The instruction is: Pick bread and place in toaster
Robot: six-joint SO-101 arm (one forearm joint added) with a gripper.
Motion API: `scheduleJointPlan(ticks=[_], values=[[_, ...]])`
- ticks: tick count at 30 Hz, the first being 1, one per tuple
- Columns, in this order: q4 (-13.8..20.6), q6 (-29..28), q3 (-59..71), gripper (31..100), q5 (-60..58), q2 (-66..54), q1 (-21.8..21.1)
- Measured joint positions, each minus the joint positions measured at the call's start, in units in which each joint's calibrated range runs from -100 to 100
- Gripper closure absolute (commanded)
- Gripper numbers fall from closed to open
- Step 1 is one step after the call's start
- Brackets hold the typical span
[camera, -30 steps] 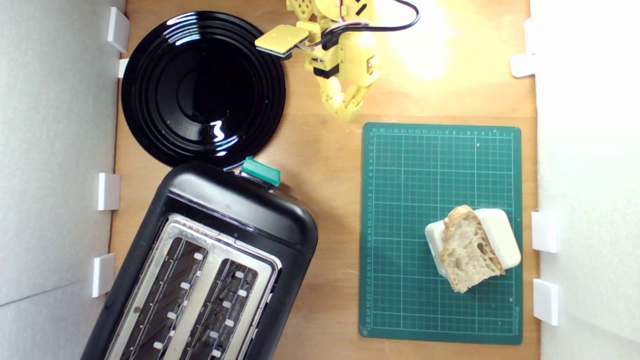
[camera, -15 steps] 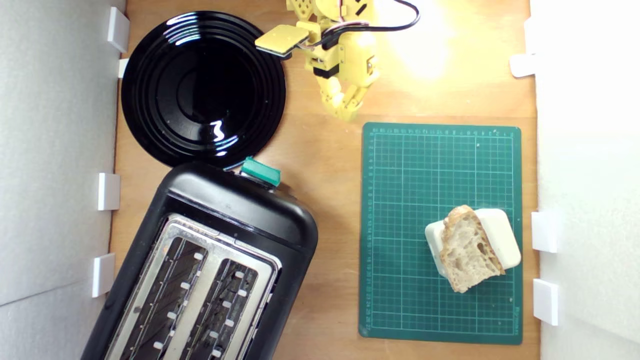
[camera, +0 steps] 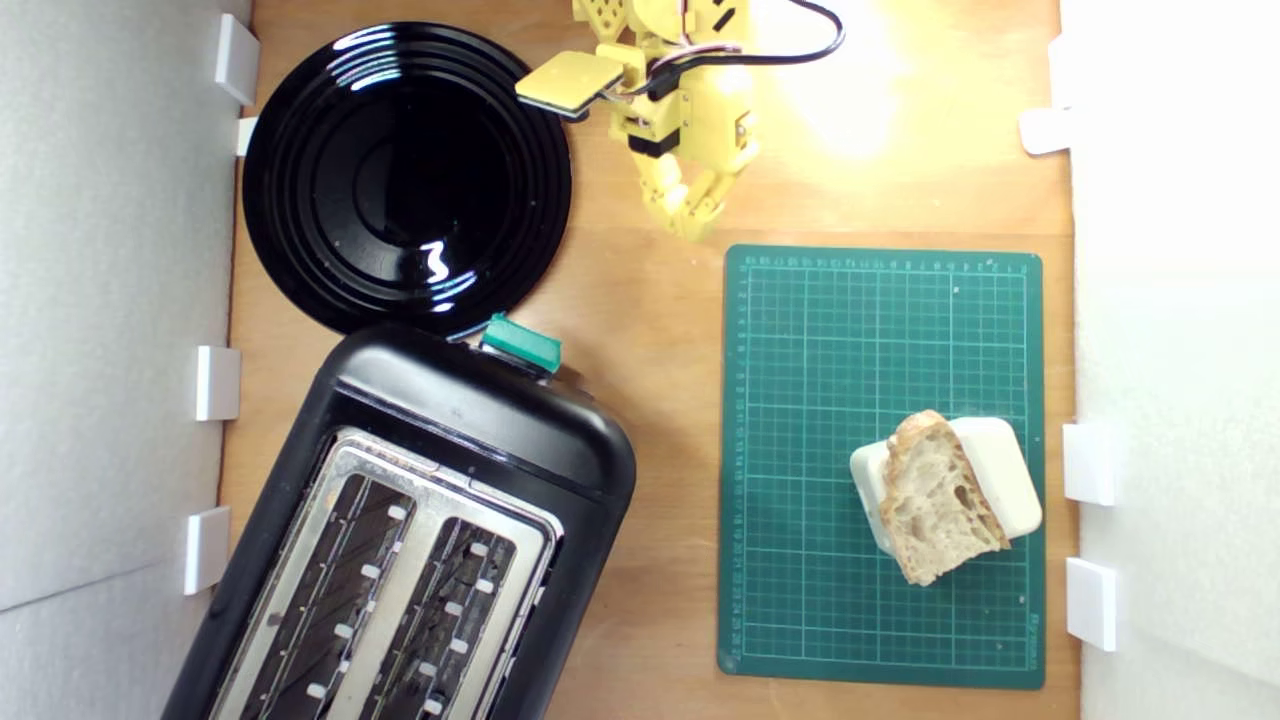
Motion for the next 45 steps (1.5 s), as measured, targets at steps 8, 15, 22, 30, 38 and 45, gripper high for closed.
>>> scheduleJointPlan(ticks=[8, 15, 22, 30, 38, 45], values=[[-0.18, -3.0, -0.83, 86.6, -18.22, 13.1, 0.0], [-7.2, -4.35, -12.85, 87.2, -22.37, 25.37, -0.09], [-13.86, -5.38, -19.23, 87.3, -25.34, 29.9, -5.31], [-5.78, -15.94, -19.33, 87.0, -33.56, 31.33, -10.43], [8.26, -27.27, -19.33, 86.9, -45.0, 45.28, -12.81], [9.42, -28.56, -19.33, 87.0, -57.29, 57.37, -12.81]])
